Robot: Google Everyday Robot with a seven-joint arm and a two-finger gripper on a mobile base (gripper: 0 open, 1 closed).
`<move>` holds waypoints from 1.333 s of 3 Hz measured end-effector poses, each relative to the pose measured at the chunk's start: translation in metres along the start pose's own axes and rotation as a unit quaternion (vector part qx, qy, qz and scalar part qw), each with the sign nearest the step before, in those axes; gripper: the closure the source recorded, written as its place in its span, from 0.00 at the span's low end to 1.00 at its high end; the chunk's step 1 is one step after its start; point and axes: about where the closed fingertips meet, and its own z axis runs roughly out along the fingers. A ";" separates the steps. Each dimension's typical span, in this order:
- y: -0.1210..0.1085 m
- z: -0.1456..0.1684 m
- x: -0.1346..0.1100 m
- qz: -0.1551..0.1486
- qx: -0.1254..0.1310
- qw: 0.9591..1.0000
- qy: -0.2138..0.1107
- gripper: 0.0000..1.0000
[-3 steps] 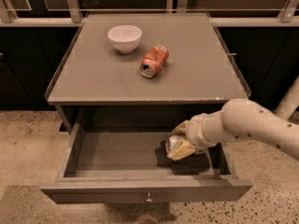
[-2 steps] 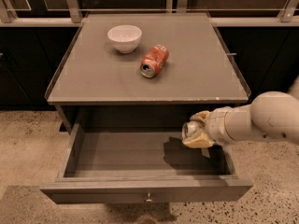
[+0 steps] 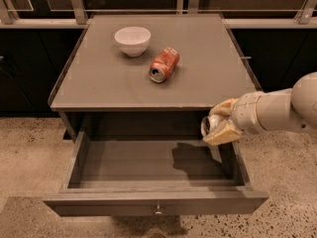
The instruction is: Pick 7up can from top drawer and place on counter
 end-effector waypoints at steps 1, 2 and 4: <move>0.001 0.001 0.001 0.000 -0.001 1.000 0.000 1.00; -0.011 -0.008 -0.027 -0.048 0.017 0.999 -0.004 1.00; -0.052 -0.050 -0.126 -0.187 0.073 0.979 -0.032 1.00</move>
Offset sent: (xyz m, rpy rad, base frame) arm 0.0185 0.0270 0.0702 -0.1175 -0.1982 0.1094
